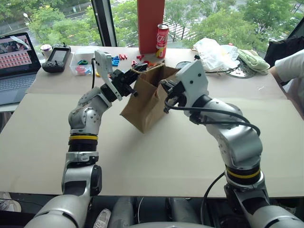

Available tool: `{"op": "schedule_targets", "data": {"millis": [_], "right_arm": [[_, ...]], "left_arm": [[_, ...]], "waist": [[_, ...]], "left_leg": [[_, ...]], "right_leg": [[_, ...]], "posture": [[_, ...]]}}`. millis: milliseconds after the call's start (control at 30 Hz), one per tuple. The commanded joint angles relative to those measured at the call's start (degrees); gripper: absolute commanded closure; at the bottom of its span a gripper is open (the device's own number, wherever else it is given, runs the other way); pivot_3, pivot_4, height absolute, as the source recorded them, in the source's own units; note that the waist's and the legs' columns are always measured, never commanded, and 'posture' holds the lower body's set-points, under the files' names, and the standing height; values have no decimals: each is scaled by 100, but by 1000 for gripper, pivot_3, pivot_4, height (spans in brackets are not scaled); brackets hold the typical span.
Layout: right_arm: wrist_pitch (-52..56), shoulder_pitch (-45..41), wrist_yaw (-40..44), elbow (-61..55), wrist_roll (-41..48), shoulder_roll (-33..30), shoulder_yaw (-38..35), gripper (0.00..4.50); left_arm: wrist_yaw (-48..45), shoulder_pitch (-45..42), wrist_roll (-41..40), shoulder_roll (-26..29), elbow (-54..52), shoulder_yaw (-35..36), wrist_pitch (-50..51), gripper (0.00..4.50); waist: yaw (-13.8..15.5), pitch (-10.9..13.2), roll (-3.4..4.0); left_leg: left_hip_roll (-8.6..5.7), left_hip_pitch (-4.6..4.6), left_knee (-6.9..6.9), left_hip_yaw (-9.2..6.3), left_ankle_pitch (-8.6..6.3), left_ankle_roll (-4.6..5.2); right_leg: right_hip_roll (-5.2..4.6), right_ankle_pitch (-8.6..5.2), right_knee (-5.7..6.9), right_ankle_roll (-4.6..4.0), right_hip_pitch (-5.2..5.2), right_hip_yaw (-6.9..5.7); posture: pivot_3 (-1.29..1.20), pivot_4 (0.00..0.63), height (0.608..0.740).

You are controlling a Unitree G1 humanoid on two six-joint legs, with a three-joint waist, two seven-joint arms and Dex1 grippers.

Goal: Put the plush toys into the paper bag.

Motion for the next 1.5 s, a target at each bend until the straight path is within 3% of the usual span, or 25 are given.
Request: {"op": "schedule_targets", "data": {"millis": [33, 367, 400, 500, 800, 833, 1033, 1233, 1367, 1500], "right_arm": [[100, 83, -23, 19, -127, -119, 175, 4445], [339, 172, -7, 141, -127, -198, 227, 4445], [332, 161, -30, 153, -114, -157, 181, 4165], [285, 131, -75, 168, -79, -61, 57, 3317], [188, 68, 240, -166, 637, 221, -766, 156], [203, 38, 274, -205, 748, 227, -922, 0], [720, -11, 818, -533, 1912, 10, -2046, 0], [1312, -9, 1343, -590, 3098, -657, -2878, 0], [1349, 149, 1513, -679, 3643, -952, -3000, 1046], [1262, 341, 1595, -742, 4164, -1010, -3010, 2474]], "left_arm": [[5, 274, 17, 42, -350, -174, 40, 4500], [-438, 311, 354, 454, 59, -437, -206, 4500], [-480, 300, 330, 474, 63, -441, -164, 4500], [-562, 250, 181, 512, 48, -396, 16, 3751], [-887, 188, -366, 814, -98, -132, 622, 447], [-896, 196, -390, 869, -123, -107, 657, 109], [-832, 360, -689, 1190, -293, 223, 999, 50], [-826, 832, -642, 1452, -512, 245, 1034, 50], [-850, 1202, -611, 1586, -508, 290, 1016, 0], [-958, 1444, -401, 1686, -626, 99, 797, 0]], "waist": [[2, 0, 0], [6, 0, 0], [5, 0, 0], [4, 0, 0], [5, 0, 0], [5, 0, 0], [6, 0, 0], [4, 1, 0], [-10, 1, 0], [5, 1, 0]], "left_leg": [[-1, -1, 0, 0, 0, 0], [-5, 4, 0, 0, 5, -7], [-4, 4, 0, 1, 5, -7], [-4, 3, 0, 0, 5, -7], [-3, 2, -1, -1, 5, -7], [-3, 3, -1, -2, 5, -7], [2, 2, -3, -2, 5, -7], [5, 5, -8, -2, 4, -6], [9, 7, -9, -1, 4, -6], [10, 6, -9, -1, 4, -6]], "right_leg": [[2, 0, -1, 0, 0, -1], [5, 0, -18, -1, -2, -1], [5, 0, -19, -1, -3, -1], [5, 0, -19, -1, -4, -1], [5, 0, -19, 0, -3, -2], [5, 0, -19, 0, -3, -2], [4, 0, -20, -1, -3, -2], [1, 0, -24, -1, 0, -2], [4, -1, -26, -2, -1, -1], [4, -1, -29, -2, -1, 0]], "posture": [[0, 150, 739], [0, 150, 739], [0, 150, 739], [0, 150, 739], [0, 150, 739], [0, 150, 739], [0, 150, 739], [0, 150, 739], [0, 150, 739], [0, 150, 739]]}}
